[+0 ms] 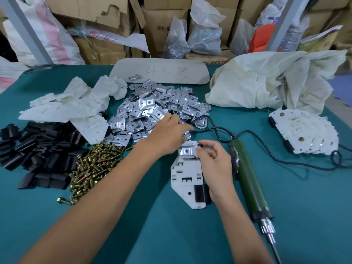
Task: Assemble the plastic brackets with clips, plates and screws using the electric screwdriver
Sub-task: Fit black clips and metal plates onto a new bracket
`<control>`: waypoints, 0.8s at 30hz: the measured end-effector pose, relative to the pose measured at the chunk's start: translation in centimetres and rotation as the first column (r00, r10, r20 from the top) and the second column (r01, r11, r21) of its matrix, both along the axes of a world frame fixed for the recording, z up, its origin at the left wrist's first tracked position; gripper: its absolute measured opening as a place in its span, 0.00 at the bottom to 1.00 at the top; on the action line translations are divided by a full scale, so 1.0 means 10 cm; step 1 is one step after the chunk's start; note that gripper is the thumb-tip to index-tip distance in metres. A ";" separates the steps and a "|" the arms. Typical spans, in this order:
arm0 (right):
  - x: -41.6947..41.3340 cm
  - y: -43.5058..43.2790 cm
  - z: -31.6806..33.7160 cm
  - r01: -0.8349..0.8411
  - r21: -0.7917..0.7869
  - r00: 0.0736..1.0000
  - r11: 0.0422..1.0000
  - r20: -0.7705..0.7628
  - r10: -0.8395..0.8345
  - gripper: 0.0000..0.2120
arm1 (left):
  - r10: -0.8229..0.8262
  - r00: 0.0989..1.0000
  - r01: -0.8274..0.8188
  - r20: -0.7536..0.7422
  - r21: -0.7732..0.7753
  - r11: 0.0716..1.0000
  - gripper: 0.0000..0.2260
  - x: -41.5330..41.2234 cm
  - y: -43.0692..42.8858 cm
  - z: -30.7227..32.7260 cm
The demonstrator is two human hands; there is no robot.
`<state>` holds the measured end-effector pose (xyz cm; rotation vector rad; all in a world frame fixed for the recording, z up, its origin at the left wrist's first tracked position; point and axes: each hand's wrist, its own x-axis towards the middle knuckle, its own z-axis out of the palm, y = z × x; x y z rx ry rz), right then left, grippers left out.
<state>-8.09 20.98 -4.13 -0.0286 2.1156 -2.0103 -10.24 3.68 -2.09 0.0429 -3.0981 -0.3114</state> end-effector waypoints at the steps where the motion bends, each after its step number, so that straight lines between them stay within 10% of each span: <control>1: 0.00 0.00 0.00 -0.002 0.005 1.000 1.000 -0.003 0.002 0.07 | -0.015 1.000 0.015 0.014 -0.012 1.000 0.19 0.00 -0.01 0.00; 9: 0.01 0.00 0.02 -0.049 0.059 0.999 0.997 0.015 0.048 0.08 | 0.050 0.999 -0.045 -0.015 0.234 0.971 0.10 0.41 -0.23 0.15; 24: 0.28 0.27 0.06 -0.118 0.321 0.971 0.940 -0.162 0.177 0.07 | 0.190 0.981 -0.195 0.046 0.238 0.952 0.18 0.85 -0.45 -0.03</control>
